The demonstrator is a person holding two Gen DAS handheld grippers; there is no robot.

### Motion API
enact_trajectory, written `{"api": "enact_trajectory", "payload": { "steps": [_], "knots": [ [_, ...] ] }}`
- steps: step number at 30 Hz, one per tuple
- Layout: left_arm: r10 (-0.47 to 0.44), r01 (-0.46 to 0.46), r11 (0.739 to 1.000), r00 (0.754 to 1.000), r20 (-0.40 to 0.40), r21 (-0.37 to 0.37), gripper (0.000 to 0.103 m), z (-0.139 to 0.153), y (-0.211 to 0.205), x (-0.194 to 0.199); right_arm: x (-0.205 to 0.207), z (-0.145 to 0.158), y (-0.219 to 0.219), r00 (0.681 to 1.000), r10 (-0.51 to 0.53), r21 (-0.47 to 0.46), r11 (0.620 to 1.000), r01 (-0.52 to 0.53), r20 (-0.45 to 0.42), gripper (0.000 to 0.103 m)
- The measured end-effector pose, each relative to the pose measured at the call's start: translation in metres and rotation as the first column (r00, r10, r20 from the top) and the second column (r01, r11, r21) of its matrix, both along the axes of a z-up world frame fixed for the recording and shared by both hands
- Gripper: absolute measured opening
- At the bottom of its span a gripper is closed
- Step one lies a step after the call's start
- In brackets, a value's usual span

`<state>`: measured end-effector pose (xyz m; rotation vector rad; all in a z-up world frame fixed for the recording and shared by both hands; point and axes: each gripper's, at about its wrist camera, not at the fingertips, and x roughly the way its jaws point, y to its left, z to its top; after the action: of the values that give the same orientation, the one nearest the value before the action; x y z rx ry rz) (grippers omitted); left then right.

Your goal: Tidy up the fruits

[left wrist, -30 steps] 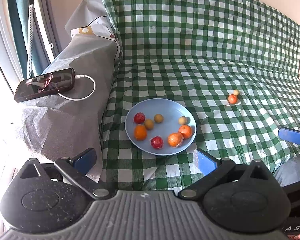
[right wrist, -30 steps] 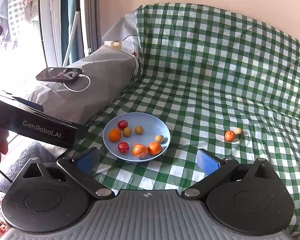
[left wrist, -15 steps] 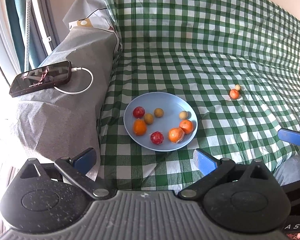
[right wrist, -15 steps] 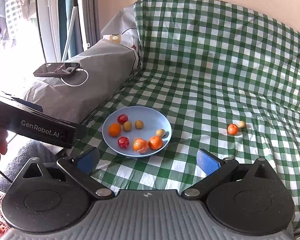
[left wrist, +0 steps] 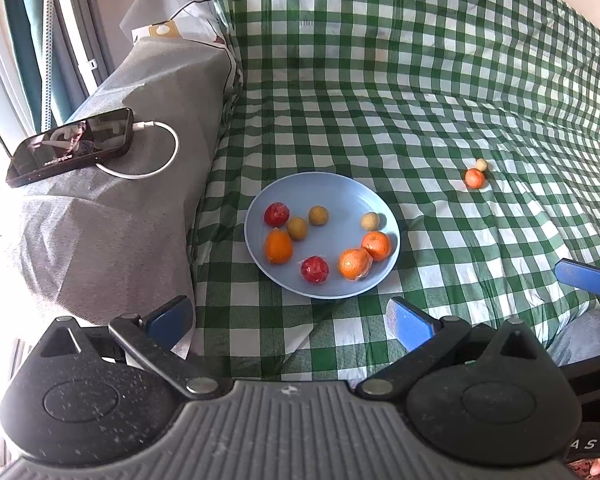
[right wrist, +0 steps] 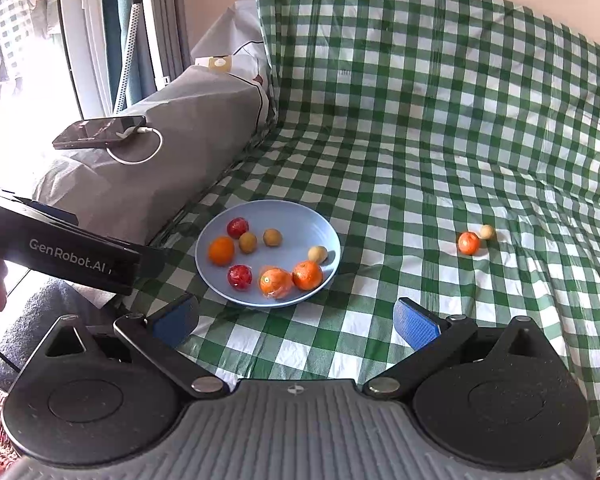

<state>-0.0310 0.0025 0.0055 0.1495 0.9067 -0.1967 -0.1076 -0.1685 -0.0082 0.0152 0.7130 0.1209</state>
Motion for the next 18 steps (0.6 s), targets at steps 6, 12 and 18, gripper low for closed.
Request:
{"api": "enact_trajectory", "payload": {
  "steps": [6,12,18],
  "knots": [
    [-0.014,0.014,1.000,1.000,-0.015,0.007,0.103,-0.003,-0.011,0.008,0.006,-0.005,-0.009,1.000,-0.026,0.019,0.999,0.026,-0.013,0.102],
    [-0.032,0.033,0.999,0.999,-0.025,0.010,0.103,-0.004,-0.026,0.021,0.011,-0.011,-0.023,0.998,-0.061,0.042,0.997,0.062,-0.021,0.102],
    [-0.073,0.074,0.997,0.997,-0.031,0.017,0.103,-0.004,-0.051,0.038,0.018,-0.016,-0.049,0.992,-0.126,0.043,0.991,0.126,-0.011,0.102]
  ]
}}
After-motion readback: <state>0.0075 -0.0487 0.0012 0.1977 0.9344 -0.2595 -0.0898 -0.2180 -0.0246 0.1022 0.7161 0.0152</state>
